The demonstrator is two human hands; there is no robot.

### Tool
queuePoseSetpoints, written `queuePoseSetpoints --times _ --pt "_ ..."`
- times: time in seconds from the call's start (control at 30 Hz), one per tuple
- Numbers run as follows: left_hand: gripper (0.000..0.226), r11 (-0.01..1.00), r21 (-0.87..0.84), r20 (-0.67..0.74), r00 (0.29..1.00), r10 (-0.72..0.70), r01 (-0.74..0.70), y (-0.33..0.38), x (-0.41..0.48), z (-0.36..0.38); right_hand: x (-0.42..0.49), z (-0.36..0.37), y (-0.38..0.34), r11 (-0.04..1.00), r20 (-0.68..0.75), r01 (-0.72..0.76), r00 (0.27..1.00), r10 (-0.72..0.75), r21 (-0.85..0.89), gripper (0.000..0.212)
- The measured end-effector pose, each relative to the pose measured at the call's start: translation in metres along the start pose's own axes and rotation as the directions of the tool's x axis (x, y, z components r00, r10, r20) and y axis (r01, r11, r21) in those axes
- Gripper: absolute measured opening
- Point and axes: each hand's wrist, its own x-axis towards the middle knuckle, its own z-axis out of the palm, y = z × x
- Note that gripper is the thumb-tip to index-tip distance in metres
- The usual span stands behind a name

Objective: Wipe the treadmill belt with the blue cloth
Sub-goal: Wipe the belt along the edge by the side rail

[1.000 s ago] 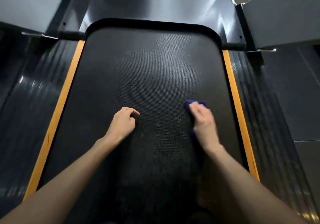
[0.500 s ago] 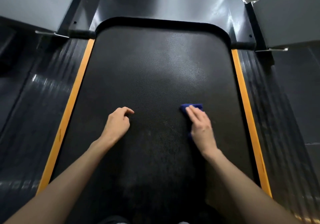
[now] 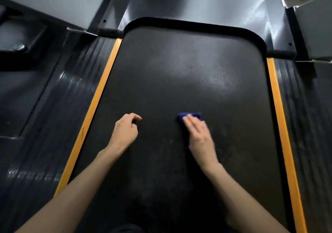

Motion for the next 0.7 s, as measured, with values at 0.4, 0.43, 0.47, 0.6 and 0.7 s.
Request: queuePoseSetpoints --times 0.4,0.43,0.47,0.6,0.7 --pt "0.041 1.0 -0.027 -0.076 0.997 -0.006 0.004 -0.024 -0.006 -0.022 0.015 0.05 -0.115 0.974 0.132 0.185 0.97 -0.202 0.132 0.056" --pt "0.044 1.0 -0.026 -0.082 0.997 -0.008 0.006 -0.028 -0.005 -0.024 0.008 0.054 -0.13 0.927 0.205 0.344 0.906 -0.37 0.151 0.059" --pt "0.046 1.0 -0.022 -0.091 0.996 -0.008 0.006 -0.032 -0.005 -0.026 0.006 0.054 -0.134 0.863 0.246 0.481 0.827 -0.505 0.155 0.06" --pt "0.056 0.998 0.018 -0.139 0.989 -0.05 0.053 -0.051 -0.013 -0.039 0.052 0.037 -0.076 0.931 0.146 0.352 0.92 -0.363 0.1 0.052" --pt "0.067 0.984 0.059 -0.159 0.975 -0.156 0.167 -0.066 -0.022 -0.048 0.093 0.025 -0.027 0.994 0.064 -0.101 0.993 0.098 0.05 0.061"
